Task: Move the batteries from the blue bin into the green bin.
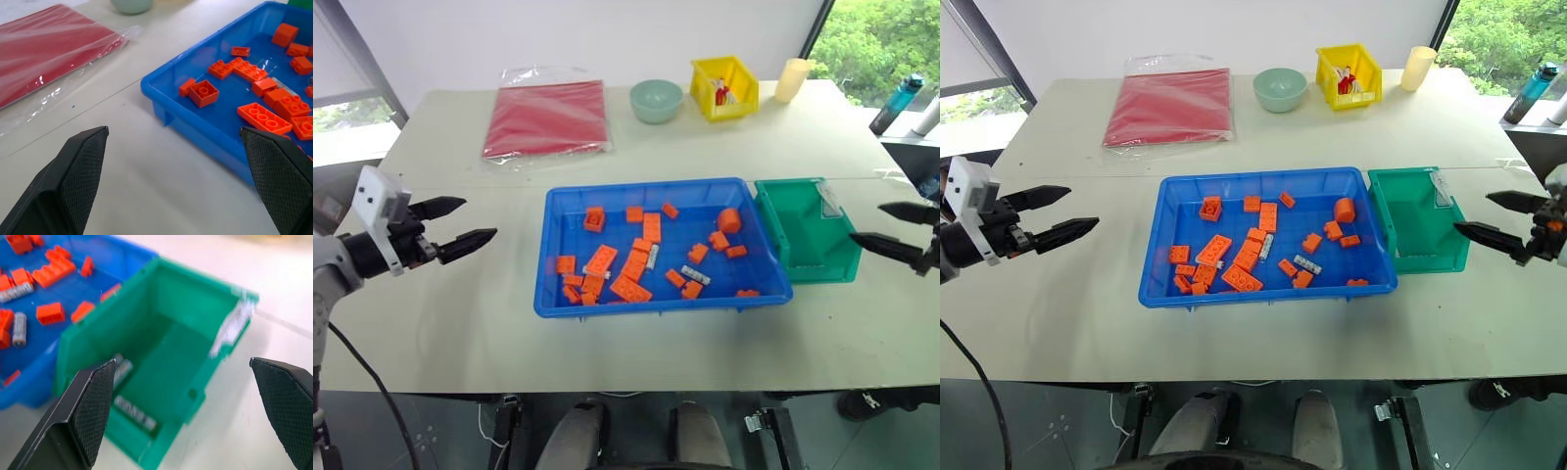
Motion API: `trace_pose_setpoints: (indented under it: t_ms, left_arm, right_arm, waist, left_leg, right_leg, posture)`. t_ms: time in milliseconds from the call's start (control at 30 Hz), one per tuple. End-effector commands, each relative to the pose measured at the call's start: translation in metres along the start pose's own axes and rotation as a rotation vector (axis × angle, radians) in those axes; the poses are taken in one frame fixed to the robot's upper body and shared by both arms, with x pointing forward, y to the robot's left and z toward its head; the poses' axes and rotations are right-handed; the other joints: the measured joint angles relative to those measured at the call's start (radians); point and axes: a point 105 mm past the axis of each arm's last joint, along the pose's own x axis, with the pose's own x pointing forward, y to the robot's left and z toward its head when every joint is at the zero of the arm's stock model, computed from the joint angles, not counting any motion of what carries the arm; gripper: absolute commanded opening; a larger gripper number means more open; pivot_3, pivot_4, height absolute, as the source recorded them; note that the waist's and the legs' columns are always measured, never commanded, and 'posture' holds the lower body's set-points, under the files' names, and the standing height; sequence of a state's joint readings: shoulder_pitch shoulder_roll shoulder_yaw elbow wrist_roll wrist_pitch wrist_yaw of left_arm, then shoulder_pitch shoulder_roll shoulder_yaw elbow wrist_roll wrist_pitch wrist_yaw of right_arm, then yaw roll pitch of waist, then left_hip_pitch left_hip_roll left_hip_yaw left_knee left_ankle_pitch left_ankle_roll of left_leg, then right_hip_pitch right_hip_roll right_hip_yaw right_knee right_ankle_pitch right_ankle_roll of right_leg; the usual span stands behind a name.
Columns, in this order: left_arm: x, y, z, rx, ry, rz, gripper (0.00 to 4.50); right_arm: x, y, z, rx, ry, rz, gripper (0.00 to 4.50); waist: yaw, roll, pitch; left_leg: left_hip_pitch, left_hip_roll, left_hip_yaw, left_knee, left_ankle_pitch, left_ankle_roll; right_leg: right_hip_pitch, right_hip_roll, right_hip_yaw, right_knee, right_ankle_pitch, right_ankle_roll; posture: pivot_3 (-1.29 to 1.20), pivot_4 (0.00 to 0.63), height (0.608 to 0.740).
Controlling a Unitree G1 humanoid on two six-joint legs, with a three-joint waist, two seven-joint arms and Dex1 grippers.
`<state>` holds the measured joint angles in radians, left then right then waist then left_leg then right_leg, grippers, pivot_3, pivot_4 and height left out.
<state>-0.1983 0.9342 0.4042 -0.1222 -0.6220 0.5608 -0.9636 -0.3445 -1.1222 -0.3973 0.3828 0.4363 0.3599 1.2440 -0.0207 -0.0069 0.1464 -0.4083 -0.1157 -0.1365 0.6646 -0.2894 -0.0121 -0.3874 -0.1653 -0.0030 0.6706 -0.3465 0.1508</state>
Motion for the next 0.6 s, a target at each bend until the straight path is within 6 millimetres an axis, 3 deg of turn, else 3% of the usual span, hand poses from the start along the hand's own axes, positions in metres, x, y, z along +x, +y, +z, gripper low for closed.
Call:
trace_pose_setpoints:
  t_ms: [33,200,367,500,600]
  left_arm:
    - [0.002,-0.007,0.022,0.068,-0.031,-0.054,4.47]
    - [0.008,-0.021,0.037,0.095,-0.033,-0.175,4.47]
    - [0.011,-0.04,0.042,0.106,0.003,-0.327,4.47]
    - [0.014,-0.054,0.037,0.13,0.063,-0.441,4.47]
    - [0.015,-0.058,0.035,0.141,0.084,-0.48,4.47]
  right_arm:
    - [0.017,0.017,0.05,-0.16,-0.074,0.094,4.5]
    - [0.066,0.064,0.098,-0.322,-0.172,0.296,4.5]
    - [0.122,0.118,0.124,-0.459,-0.239,0.431,4.5]
    - [0.158,0.169,0.116,-0.599,-0.239,0.567,4.5]
    - [0.178,0.192,0.101,-0.694,-0.22,0.621,4.5]
  waist:
    - [-0.002,0.001,0.001]
    - [-0.007,0.001,0.001]
    - [-0.021,0.001,0.001]
    - [-0.024,0.0,0.002]
    - [-0.024,0.0,0.002]
  left_leg:
    - [0.0,0.0,0.0,0.0,0.0,0.0]
    - [0.0,0.001,0.001,0.0,0.0,0.0]
    - [-0.001,0.001,-0.001,0.0,0.0,0.0]
    - [-0.001,0.0,-0.001,0.0,0.0,0.0]
    - [-0.002,-0.001,-0.002,0.0,0.0,0.0]
  right_leg:
    - [0.0,0.0,0.0,0.0,0.0,0.0]
    - [-0.001,0.0,0.0,0.0,0.0,0.0]
    - [-0.001,0.0,0.0,0.001,0.0,0.0]
    - [-0.003,0.0,0.0,0.005,0.0,0.0]
    - [-0.005,-0.001,0.0,0.01,0.0,0.0]
  posture:
    - [0.0,0.15,0.717]
    - [0.0,0.15,0.717]
    - [0.0,0.15,0.717]
    - [0.0,0.15,0.717]
    - [0.0,0.15,0.717]
